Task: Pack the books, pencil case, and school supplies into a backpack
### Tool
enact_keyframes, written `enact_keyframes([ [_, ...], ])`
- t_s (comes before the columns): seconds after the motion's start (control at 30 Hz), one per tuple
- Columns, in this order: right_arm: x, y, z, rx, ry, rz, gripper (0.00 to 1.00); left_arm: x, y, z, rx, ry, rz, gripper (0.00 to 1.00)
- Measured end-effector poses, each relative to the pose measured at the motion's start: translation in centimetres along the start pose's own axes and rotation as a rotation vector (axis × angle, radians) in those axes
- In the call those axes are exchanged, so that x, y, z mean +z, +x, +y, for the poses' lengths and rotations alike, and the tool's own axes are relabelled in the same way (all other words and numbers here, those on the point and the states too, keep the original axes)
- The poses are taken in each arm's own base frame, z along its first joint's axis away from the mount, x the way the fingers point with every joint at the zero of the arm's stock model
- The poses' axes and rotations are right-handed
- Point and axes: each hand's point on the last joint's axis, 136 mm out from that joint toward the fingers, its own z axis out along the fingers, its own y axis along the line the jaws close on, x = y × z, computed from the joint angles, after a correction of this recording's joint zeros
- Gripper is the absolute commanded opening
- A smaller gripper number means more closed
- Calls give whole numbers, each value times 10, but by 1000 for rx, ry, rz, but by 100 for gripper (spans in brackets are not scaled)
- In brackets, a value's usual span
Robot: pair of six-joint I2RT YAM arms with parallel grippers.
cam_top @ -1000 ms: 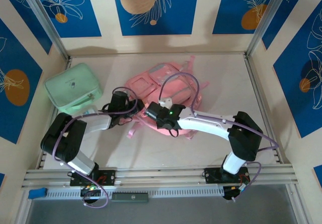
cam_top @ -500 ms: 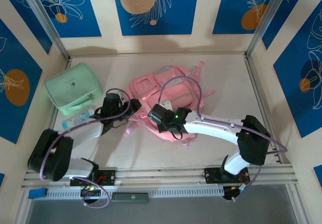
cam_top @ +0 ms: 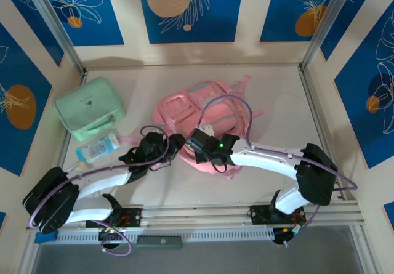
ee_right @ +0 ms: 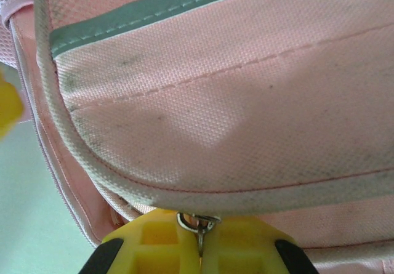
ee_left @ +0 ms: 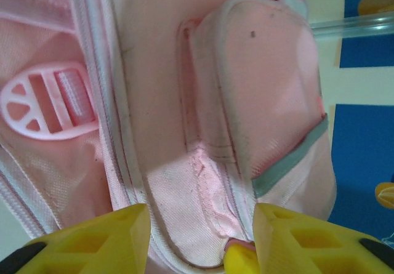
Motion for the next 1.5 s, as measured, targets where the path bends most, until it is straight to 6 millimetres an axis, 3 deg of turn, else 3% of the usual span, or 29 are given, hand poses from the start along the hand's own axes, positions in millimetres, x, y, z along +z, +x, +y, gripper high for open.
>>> enact_keyframes([
  [0.33, 2, 4, -3, 0, 9, 4, 0, 20, 17, 1, -43, 1, -39, 37],
  [0.5, 3, 2, -2, 3, 8, -4, 0, 24, 16, -5, -44, -2, -63, 42],
  [1.0, 2, -4, 4, 15, -19, -22, 0, 6, 0, -29, -120, 79, -140, 41],
  [1.2, 2, -4, 4, 15, -20, -23, 0, 15, 3, -27, -154, 69, -133, 40],
  [1.37, 2, -4, 4, 15, -19, -23, 0, 28, 6, -28, -164, 56, -129, 30],
  [1.5, 2, -3, 3, 15, -17, -21, 0, 31, 5, -26, -151, 46, -137, 8],
])
